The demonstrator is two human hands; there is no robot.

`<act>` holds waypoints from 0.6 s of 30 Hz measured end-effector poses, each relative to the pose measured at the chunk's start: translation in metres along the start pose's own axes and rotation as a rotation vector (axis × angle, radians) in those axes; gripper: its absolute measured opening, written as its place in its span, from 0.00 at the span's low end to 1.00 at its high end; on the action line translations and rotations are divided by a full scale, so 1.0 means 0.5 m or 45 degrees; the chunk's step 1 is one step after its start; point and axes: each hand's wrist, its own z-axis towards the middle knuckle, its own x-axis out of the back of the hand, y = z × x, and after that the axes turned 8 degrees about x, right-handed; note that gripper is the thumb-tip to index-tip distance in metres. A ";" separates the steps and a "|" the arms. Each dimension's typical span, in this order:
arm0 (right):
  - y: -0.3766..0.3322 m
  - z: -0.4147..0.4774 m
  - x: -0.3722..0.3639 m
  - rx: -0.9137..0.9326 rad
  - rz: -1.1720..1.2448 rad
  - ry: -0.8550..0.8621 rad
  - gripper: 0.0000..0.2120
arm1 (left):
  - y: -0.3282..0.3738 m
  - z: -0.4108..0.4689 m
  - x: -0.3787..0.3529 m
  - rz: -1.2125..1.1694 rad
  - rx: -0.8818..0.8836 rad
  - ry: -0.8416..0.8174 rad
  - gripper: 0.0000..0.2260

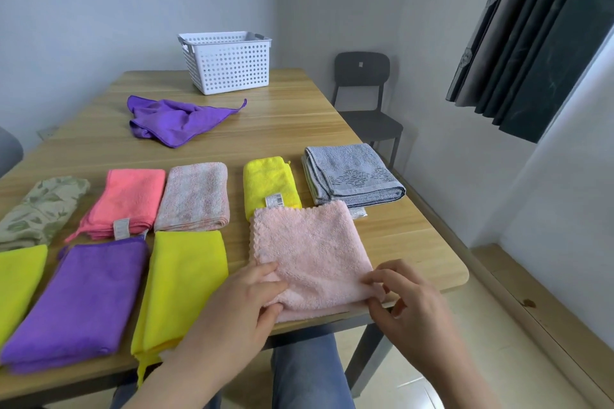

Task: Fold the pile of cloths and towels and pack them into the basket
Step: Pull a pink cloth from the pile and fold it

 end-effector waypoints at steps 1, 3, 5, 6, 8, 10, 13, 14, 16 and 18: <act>0.000 -0.001 -0.001 0.001 0.001 0.014 0.09 | -0.001 0.002 0.002 -0.027 0.016 -0.036 0.29; 0.004 -0.009 -0.001 -0.005 0.014 0.025 0.09 | -0.001 0.008 0.011 -0.090 0.073 -0.100 0.39; 0.008 -0.014 -0.001 -0.029 0.044 0.023 0.13 | 0.007 0.016 0.026 -0.120 0.122 -0.060 0.37; 0.009 -0.014 0.000 -0.036 0.056 0.022 0.13 | 0.012 0.020 0.029 -0.114 0.110 0.017 0.33; 0.006 -0.010 0.004 -0.025 0.080 0.009 0.10 | 0.022 0.031 0.029 -0.069 0.045 0.219 0.24; -0.003 -0.003 0.011 -0.025 0.115 -0.023 0.03 | 0.039 0.046 0.028 -0.066 0.020 0.243 0.25; -0.011 0.019 0.016 -0.065 0.033 0.037 0.09 | 0.047 0.075 0.006 0.069 -0.053 0.136 0.29; -0.015 0.032 0.016 -0.071 -0.016 0.082 0.10 | 0.048 0.081 -0.003 0.162 -0.052 0.060 0.28; -0.021 0.064 0.007 -0.040 -0.044 0.134 0.09 | 0.048 0.075 -0.025 0.281 0.026 -0.076 0.30; -0.027 0.095 -0.012 -0.005 -0.018 0.077 0.11 | 0.041 0.062 -0.045 0.419 0.056 -0.092 0.35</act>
